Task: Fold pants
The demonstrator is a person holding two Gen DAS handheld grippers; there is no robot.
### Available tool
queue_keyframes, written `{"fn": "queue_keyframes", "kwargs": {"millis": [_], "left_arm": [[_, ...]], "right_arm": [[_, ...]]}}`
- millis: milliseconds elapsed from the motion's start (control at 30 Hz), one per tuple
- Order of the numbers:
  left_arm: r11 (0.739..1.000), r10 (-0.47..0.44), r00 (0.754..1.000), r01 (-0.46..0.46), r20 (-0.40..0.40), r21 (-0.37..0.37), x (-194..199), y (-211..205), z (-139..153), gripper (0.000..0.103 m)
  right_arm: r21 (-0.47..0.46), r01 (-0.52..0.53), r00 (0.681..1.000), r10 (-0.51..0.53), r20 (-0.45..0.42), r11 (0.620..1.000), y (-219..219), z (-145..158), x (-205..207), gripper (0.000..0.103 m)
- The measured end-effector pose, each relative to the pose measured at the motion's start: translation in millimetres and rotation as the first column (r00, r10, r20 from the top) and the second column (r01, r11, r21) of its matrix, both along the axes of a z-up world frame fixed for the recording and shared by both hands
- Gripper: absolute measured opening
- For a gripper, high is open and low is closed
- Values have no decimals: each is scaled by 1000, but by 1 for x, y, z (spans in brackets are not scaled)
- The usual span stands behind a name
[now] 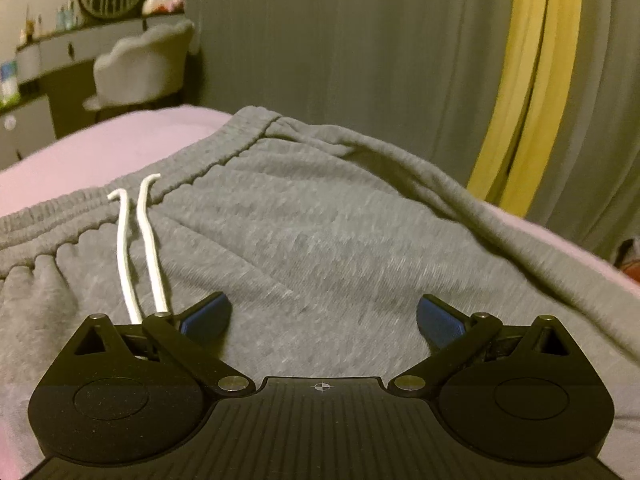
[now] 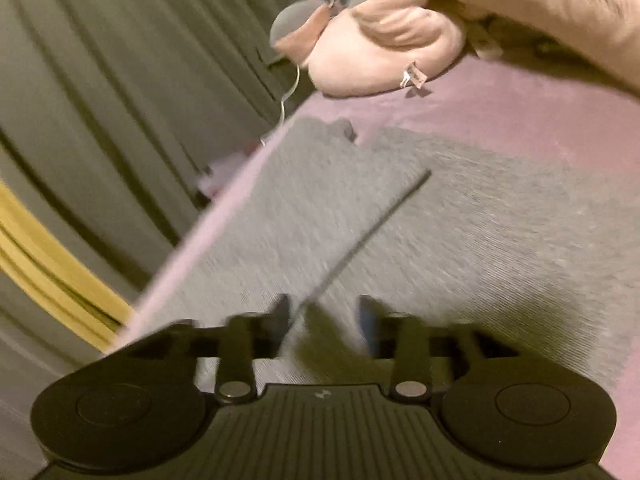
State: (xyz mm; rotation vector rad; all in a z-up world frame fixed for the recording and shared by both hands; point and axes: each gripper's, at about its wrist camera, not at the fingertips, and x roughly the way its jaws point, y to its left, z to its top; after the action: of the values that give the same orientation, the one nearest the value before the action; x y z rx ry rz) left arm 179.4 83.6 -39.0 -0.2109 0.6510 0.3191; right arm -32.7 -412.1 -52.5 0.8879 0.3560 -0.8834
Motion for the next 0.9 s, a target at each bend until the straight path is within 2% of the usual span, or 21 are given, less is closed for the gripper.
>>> {"fn": "queue_keyframes", "kwargs": {"millis": [67,133,200,233,333,400,500,567,600,633,667,700,733,767,800,900], "left_arm": [[995,-25,1000,25,6,-97,1,10,12,103],[969,-39,999,44,25,-242,6,23,25,103],[940,-46,997,62,56,-336,19,35,36,103],[938,-61,996,79,64,-336,28,36,41,103],[955,-117,991,129,63,-268,66,30,52,103],[953,-153,987,158,41,-259,95,27,52,102],[950,-173,985,160,-23,-269,133,27,45,86],[944,-187,975,145,-117,-296,158,28,30,80],[944,-187,969,131,-163,-303,168,29,22,65],[943,-186,964,120,-191,-311,174,28,15,56],[943,-187,960,116,-209,-312,179,28,9,55],[946,-187,961,120,-203,-302,181,27,6,50],[947,-192,962,130,-193,-292,183,25,5,36],[945,-202,961,140,-189,-297,186,24,4,26],[931,-215,958,142,-190,-336,188,25,4,15],[903,-197,963,106,-182,-417,189,35,2,11]], "right_arm": [[52,-12,997,8,78,999,-15,-8,-4,45],[100,-19,996,9,94,995,-28,-19,0,44],[95,-31,993,20,115,995,-34,-26,3,41],[90,-36,992,25,121,995,-37,-27,5,37],[98,-36,989,21,146,994,-41,-32,5,23],[116,-33,984,12,175,993,-45,-35,-1,19],[144,-35,975,2,224,989,-53,-38,-6,19],[156,-30,971,-9,240,987,-59,-41,-5,19],[163,-26,968,-16,250,986,-61,-42,-4,19],[169,-24,965,-21,260,985,-63,-44,-4,19],[166,-21,965,-24,260,986,-63,-44,-3,14],[149,-17,968,-20,250,989,-58,-42,-4,8],[128,-23,971,-9,239,991,-57,-40,-3,6],[118,-26,972,-2,234,993,-56,-38,-3,6],[111,-28,972,1,236,993,-55,-37,-4,6],[92,-28,971,5,240,995,-53,-31,-2,7]]}}
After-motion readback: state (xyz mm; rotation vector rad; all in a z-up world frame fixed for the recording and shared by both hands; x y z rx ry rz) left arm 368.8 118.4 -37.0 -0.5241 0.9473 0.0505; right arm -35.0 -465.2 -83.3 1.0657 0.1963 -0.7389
